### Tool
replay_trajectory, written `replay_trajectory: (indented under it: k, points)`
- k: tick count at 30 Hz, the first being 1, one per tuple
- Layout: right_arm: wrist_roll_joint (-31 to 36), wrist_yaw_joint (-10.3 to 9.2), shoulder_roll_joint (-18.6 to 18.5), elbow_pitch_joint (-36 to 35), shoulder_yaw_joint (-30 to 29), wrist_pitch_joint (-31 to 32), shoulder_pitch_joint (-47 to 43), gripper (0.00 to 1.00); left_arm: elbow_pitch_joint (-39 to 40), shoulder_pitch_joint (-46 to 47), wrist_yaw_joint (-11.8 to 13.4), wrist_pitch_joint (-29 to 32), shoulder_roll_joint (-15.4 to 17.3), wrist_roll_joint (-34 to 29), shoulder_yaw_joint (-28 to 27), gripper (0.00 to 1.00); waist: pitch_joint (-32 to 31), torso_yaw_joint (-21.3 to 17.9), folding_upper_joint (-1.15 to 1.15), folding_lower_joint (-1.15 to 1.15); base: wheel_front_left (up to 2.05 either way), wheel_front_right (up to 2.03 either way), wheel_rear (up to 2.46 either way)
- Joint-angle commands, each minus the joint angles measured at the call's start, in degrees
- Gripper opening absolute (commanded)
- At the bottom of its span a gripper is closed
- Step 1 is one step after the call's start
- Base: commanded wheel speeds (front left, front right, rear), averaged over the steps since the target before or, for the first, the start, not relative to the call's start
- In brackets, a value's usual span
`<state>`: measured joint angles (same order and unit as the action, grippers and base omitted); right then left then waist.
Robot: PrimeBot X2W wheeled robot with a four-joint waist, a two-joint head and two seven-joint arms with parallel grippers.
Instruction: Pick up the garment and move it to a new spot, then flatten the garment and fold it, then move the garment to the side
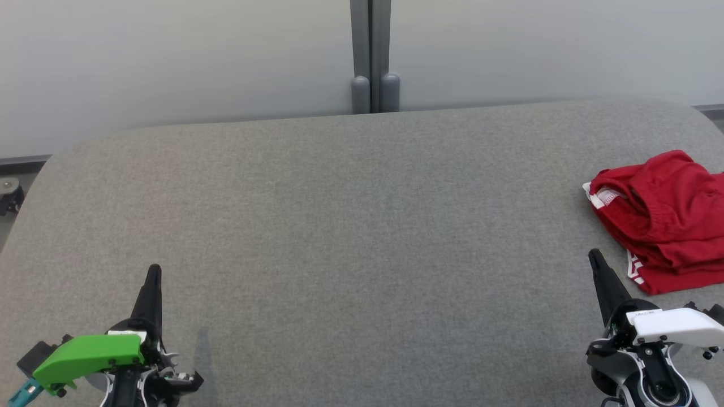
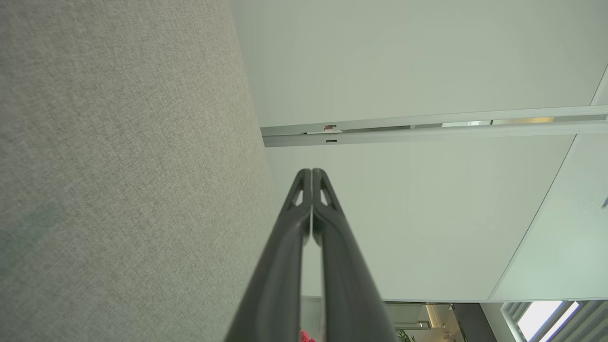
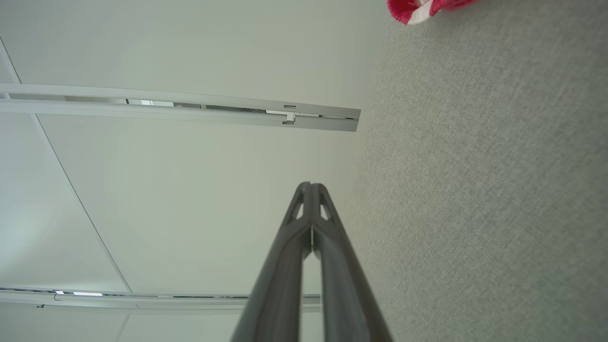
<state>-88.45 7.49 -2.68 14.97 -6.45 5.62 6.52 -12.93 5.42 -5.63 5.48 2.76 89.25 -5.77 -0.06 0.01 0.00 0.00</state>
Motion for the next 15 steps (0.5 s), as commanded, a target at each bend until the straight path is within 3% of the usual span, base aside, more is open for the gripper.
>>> replay_trajectory:
  k: [1,15]
  points:
    - [-1.1,0.00,-0.3,-0.4,-0.2,0.5,0.6,0.00,0.4,1.3,-0.4,0.4,0.4,1.0,-0.5,0.00,0.0,0.0,0.00,0.00,0.00,0.00,0.00]
    - [-3.9,0.00,-0.3,-0.5,-0.3,1.2,0.7,0.00,0.5,1.3,-0.4,1.1,0.4,3.3,-0.9,0.00,0.0,0.0,0.00,0.00,0.00,0.00,0.00]
